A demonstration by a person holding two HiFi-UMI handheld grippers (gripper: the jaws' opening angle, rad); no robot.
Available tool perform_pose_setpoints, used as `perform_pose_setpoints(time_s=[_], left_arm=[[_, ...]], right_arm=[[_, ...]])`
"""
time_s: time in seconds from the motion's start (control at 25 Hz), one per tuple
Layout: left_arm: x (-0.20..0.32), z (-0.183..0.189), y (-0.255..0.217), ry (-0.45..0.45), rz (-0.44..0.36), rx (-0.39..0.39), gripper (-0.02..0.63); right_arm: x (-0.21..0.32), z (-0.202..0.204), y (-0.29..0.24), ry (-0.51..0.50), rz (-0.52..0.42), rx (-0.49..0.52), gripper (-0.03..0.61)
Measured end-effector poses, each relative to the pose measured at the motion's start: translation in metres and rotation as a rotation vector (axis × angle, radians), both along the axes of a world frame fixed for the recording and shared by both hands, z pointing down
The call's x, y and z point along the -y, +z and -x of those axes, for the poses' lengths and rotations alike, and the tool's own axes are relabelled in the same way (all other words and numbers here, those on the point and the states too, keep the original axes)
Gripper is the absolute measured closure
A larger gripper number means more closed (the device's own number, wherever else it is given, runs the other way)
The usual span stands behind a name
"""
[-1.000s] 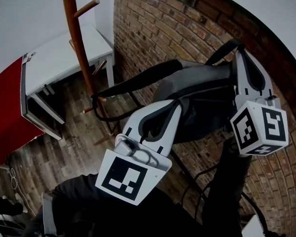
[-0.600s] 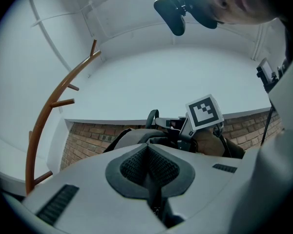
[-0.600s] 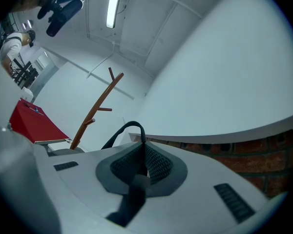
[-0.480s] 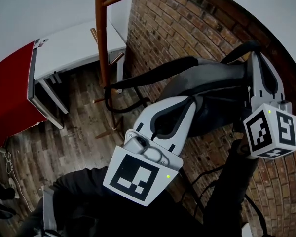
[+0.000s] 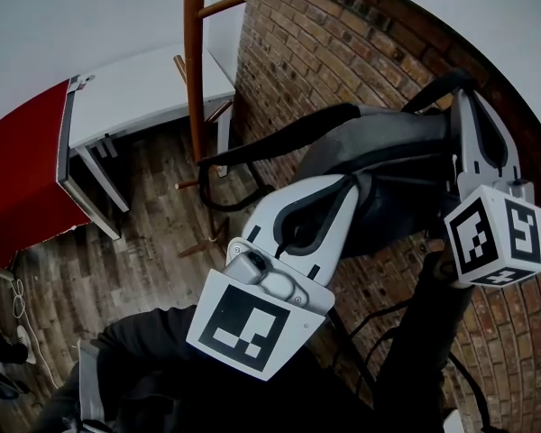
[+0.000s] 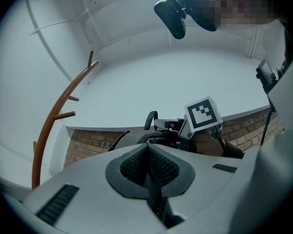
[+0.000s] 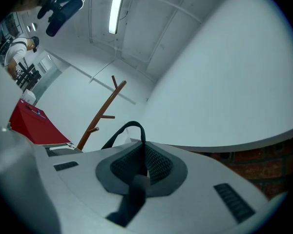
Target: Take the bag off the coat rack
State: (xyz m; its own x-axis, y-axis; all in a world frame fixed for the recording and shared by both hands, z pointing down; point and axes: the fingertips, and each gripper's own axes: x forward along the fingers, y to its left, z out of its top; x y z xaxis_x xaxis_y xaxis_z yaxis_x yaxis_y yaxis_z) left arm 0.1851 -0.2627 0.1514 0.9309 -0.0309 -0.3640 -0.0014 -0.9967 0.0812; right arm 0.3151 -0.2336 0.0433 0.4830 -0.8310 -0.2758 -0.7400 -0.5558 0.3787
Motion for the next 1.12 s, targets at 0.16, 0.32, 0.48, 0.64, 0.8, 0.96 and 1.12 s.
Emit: perform_pose_setpoints(time_s=[0.16,0.32,0.48,0.64,0.8,0.96,1.12], left_arm=[[-0.007,0.009,-0.006,0.012,-0.008,-0.019,0.604],[-0.013,0.013,-0.008,0.028,-0.009,-0.029,0.604],[-0.019,0.013,-0.004,0.05,0.006,-0.032,0.604],[-0.024,0.012,0.001,0.073,0.018,-0.026,0.604],[-0.029,0.009,0.005,0.101,0.021,-0.019,0.604],[-0.032,0.005,0.008,0.123,0.023,-0.008,0.604],[-0.032,0.001,0.01,0.139,0.028,0.006,0.604]], right_arm=[[-0.007,0.01,-0.007,0.008,-0.009,-0.014,0.558],[-0.013,0.013,-0.008,0.019,-0.007,-0.02,0.558],[-0.02,0.014,-0.004,0.042,0.002,-0.029,0.558],[-0.026,0.013,0.001,0.065,0.008,-0.029,0.558],[-0.036,0.011,0.003,0.091,0.006,-0.028,0.558],[-0.044,0.01,0.004,0.114,-0.001,-0.026,0.558],[-0.046,0.007,0.006,0.131,0.0,-0.017,0.558]])
